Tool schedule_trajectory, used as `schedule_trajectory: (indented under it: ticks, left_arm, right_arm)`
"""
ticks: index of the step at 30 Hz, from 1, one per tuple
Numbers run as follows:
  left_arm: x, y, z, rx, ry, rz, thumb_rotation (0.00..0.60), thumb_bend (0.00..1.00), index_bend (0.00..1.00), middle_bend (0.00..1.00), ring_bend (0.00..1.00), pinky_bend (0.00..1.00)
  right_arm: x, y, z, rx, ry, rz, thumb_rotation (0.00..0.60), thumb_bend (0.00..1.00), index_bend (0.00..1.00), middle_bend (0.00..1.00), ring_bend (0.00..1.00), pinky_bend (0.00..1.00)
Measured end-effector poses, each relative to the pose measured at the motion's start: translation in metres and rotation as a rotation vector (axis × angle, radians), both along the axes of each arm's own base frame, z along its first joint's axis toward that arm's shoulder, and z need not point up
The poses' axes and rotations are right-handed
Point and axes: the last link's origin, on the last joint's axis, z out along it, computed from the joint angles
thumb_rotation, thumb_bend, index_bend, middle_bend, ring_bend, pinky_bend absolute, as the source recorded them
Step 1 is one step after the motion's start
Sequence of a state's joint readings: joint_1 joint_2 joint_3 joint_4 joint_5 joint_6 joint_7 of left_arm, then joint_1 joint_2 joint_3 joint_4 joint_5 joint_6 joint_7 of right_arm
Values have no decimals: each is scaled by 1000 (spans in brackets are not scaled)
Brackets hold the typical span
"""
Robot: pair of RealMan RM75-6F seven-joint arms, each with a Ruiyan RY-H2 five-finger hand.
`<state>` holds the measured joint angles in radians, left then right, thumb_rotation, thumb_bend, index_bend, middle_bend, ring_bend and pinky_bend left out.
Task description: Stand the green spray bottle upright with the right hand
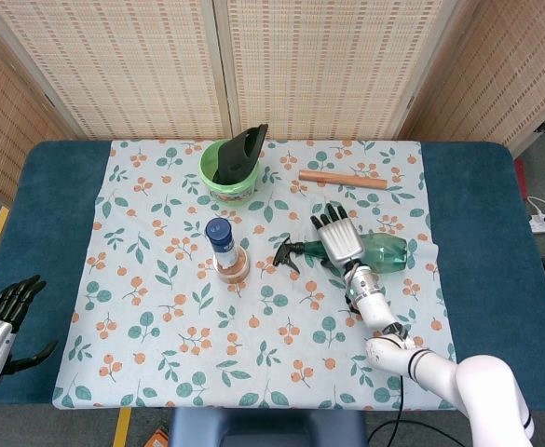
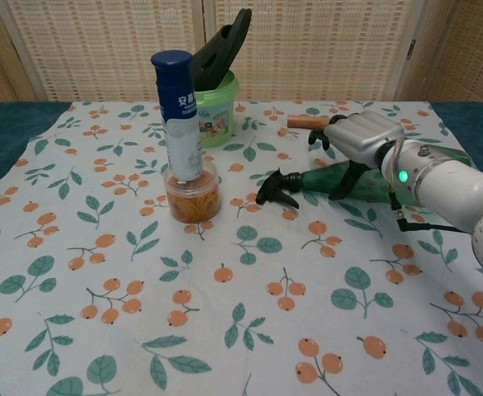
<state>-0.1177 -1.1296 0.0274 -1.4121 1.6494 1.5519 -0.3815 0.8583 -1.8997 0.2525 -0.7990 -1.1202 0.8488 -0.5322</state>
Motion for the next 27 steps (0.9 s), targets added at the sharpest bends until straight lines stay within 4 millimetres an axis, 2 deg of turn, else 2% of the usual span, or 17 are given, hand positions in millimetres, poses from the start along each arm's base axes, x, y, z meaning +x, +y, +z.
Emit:
schedule_trajectory:
  ticks: [7,13,16,21,27]
  left_arm:
    - [-2,2,2,6,-9,9,600,225,0,0,0,0]
    - [-2,2,4,10,-14,9,600,226,0,0,0,0]
    - [-3,0,3,6,-13,8,600,226,0,0,0,0]
    - [-3,0,4,11,-16,7,600,225,0,0,0,0]
    - [-3,0,4,6,-18,12,600,226,0,0,0,0]
  right_arm:
    - [4,-1,-9,-6,1,37,600,0,377,305,344,229]
    - [3,0,-14,-11,20,61,600,0,436,353,398,232]
    - [3,1,-15,-16,24,78,600,0,498,398,426,235]
    - [1,2,-17,-23,35,96,600,43,641,500,515,320]
    - [-2,4,-18,-23,53,97,600,96,704,544,561,358]
